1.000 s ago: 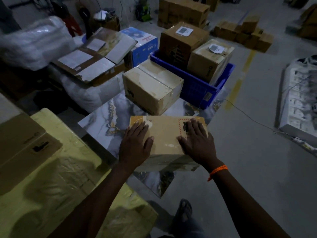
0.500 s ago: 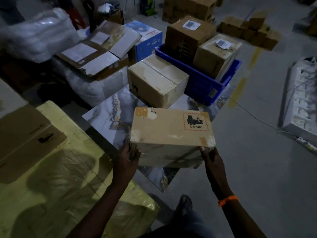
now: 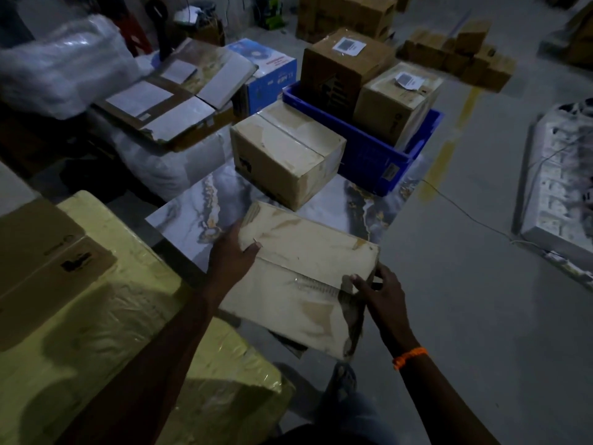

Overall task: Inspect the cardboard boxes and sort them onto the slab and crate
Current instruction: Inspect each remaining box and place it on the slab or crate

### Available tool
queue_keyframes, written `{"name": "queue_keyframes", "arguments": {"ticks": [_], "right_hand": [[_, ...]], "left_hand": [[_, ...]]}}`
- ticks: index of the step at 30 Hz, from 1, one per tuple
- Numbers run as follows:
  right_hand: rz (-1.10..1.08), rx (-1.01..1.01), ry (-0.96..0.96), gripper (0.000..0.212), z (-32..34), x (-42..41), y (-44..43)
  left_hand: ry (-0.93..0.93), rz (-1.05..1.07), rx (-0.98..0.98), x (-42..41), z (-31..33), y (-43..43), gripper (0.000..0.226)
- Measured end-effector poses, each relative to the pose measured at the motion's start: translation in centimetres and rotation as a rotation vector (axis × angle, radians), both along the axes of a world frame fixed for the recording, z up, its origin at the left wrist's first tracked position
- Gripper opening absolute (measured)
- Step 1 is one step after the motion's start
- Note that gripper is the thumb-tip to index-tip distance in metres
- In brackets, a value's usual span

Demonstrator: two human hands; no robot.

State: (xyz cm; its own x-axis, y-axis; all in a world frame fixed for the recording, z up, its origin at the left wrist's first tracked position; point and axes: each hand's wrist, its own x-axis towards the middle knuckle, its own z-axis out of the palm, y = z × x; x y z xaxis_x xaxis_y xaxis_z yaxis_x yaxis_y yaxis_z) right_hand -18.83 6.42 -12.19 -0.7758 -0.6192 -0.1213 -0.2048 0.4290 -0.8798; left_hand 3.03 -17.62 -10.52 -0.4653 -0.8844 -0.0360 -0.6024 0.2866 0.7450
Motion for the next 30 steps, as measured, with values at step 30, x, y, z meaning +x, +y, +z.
{"name": "queue_keyframes", "arguments": {"ticks": [30], "right_hand": [[0.791, 0.051, -0.226, 0.07, 0.4, -7.6, -6.7]], "left_hand": [[0.361, 0.838, 0.265, -2.6, -2.5, 13.0, 0.069]]}}
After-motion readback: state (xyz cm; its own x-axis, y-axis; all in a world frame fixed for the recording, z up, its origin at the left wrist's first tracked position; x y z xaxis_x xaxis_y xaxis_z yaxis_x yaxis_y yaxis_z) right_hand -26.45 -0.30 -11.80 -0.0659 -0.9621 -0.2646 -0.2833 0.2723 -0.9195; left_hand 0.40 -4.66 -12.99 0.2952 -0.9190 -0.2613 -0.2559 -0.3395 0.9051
